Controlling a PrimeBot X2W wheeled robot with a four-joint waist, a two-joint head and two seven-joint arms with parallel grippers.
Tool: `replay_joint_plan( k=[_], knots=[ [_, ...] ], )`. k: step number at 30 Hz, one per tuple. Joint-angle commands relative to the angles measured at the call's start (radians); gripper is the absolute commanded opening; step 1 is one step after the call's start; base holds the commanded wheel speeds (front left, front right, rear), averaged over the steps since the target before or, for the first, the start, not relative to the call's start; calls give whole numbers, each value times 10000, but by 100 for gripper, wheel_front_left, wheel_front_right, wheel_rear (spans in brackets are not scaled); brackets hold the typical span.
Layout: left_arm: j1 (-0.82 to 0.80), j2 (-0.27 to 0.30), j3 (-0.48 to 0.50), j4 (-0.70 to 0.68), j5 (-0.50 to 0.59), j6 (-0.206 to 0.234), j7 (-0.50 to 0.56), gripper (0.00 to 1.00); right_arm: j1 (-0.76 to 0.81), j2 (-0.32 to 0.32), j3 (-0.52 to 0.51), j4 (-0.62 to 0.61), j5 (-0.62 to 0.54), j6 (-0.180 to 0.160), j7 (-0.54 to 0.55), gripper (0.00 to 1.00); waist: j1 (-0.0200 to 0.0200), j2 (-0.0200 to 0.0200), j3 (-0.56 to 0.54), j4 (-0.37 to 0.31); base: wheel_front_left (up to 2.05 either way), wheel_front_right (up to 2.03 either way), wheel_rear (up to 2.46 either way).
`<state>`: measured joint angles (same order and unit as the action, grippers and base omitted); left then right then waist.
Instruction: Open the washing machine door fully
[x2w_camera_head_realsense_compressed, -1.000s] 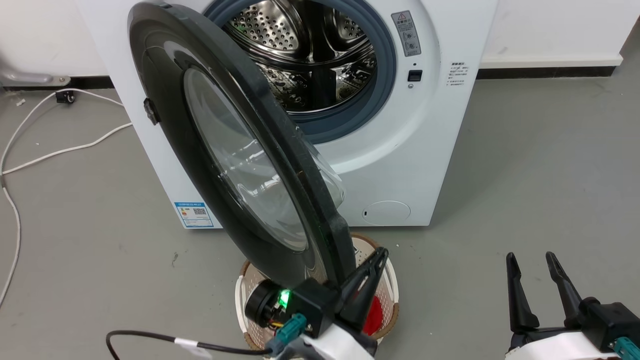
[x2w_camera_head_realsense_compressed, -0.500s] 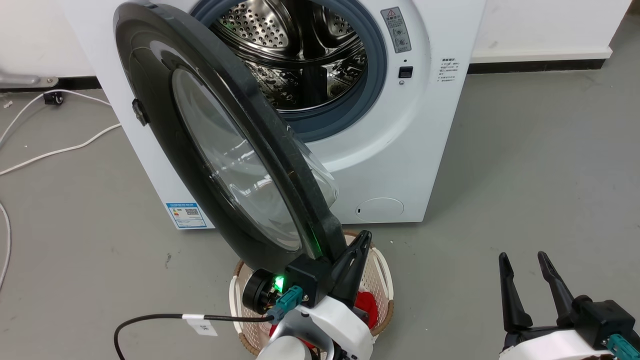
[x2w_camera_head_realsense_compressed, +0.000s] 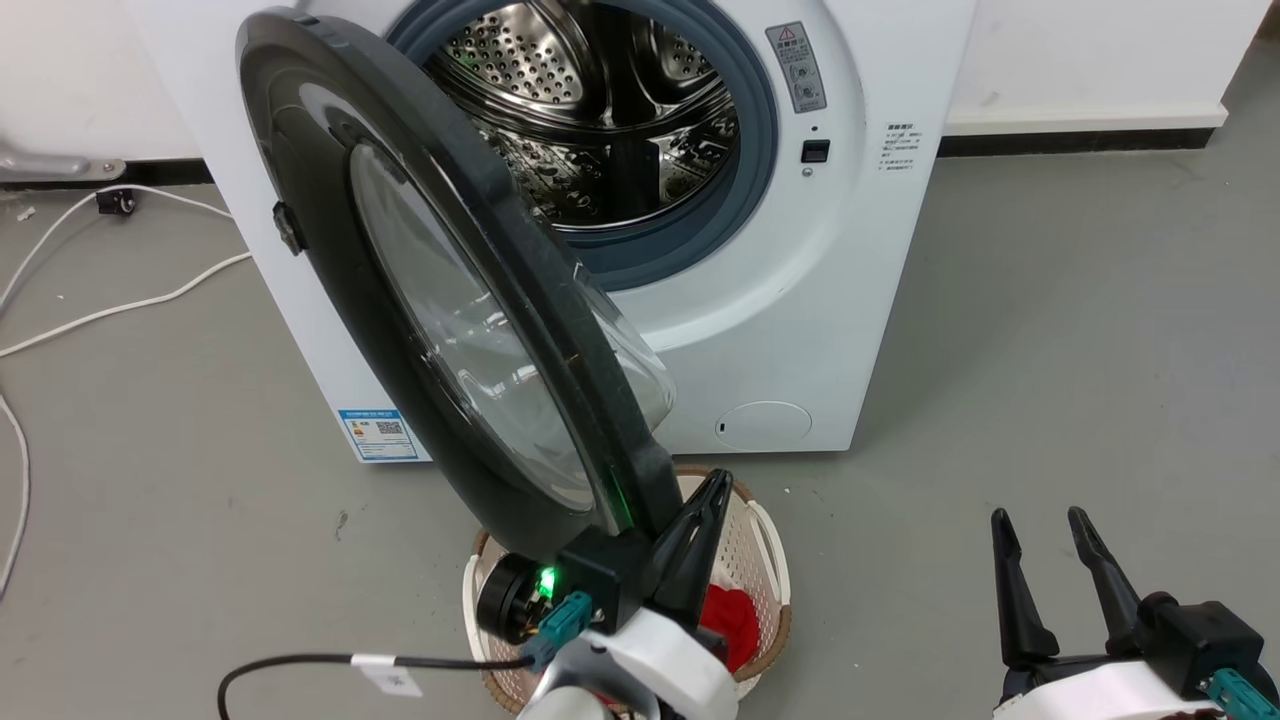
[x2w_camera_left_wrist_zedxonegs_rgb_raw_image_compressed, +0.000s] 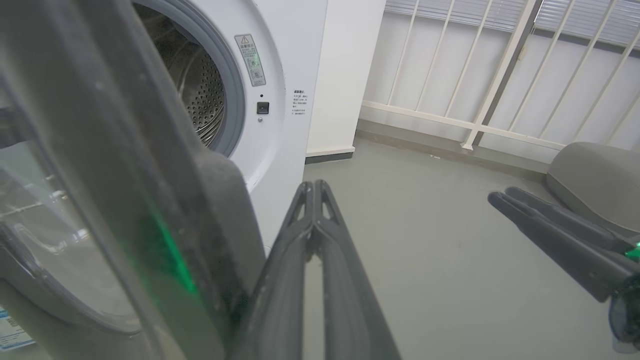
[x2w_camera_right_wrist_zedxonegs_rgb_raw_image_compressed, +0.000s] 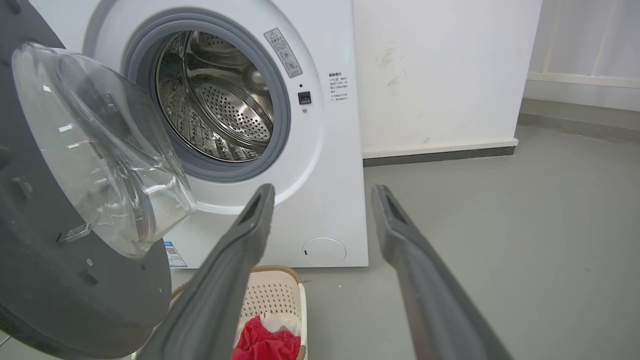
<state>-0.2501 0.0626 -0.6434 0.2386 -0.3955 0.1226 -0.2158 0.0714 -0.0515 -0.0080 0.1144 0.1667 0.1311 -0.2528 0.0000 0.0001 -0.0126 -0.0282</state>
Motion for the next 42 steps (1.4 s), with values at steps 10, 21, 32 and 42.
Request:
replay_joint_plan(
  k=[10,21,32,42],
  knots=[
    [1156,884,472,-1124,110,835,-110,0,81,24,-19,90,120,-6,19,100,0,-1,-85,346,0,0,0],
    [2554,1531,467,-2937,304,1611,172,0,213,24,-65,87,177,-6,76,100,0,-1,-179,1087,0,0,0],
    [3289,2264,825,-4097,487,2200,489,0,293,22,-37,136,334,-6,17,100,0,-1,-155,2491,0,0,0],
    [3460,3111,1886,-4340,192,2535,561,0,106,21,35,240,422,-6,-36,100,0,-1,-45,3315,0,0,0]
  ],
)
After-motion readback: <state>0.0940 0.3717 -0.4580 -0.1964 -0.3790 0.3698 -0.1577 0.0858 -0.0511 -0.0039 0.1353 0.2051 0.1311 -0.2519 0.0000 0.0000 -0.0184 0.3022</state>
